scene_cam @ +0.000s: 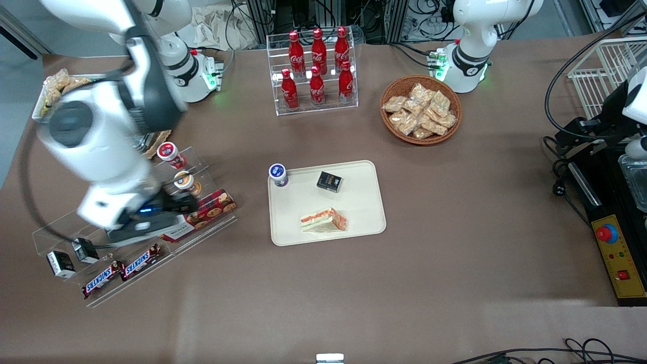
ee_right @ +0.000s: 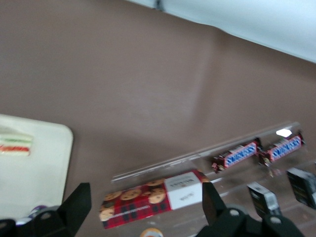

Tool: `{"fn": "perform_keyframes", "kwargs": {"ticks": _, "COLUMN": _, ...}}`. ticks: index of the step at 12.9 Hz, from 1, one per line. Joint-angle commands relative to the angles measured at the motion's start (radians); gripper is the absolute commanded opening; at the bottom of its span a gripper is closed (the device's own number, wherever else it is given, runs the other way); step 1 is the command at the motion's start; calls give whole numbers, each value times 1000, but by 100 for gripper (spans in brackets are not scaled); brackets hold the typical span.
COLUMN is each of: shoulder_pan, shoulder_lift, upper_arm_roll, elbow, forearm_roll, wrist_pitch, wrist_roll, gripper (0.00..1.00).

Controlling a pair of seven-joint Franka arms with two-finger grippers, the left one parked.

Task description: Place sandwich on tray

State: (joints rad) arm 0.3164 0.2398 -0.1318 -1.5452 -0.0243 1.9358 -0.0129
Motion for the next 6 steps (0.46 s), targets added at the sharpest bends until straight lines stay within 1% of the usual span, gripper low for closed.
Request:
{"fn": "perform_keyframes", "kwargs": {"ticks": 1, "shoulder_pan": -113, "shoulder_lift": -101, "upper_arm_roll": 23, "elbow": -39, "forearm_roll": 37, "wrist_pitch": -94, "wrist_roll": 34, "gripper": 100}}
{"fn": "perform_keyframes", "kwargs": {"ticks": 2, "shoulder_pan": -152, "shoulder_lift": -143, "upper_arm_roll": 29, "elbow": -45, "forearm_roll": 50, "wrist_pitch": -168, "wrist_roll": 47, "gripper": 100}}
{"fn": "perform_keyframes", "kwargs": {"ticks": 3, "shoulder_pan": -187, "shoulder_lift": -178, "upper_arm_roll": 40, "elbow": -52, "forearm_roll": 52, "wrist_pitch": -211, "wrist_roll": 47, "gripper": 100}}
{"fn": "perform_keyframes", "kwargs": {"ticks": 5, "shoulder_pan": -261, "shoulder_lift": -227, "upper_arm_roll": 70, "elbow": -55, "forearm_roll": 52, "wrist_pitch": -282, "wrist_roll": 39, "gripper": 100}}
{"fn": "perform_keyframes", "kwargs": {"ticks": 6, "shoulder_pan": -296, "shoulder_lift": -250, "upper_arm_roll": 95, "elbow": -65, "forearm_roll": 52, "wrist_pitch": -290, "wrist_roll": 42, "gripper": 100}}
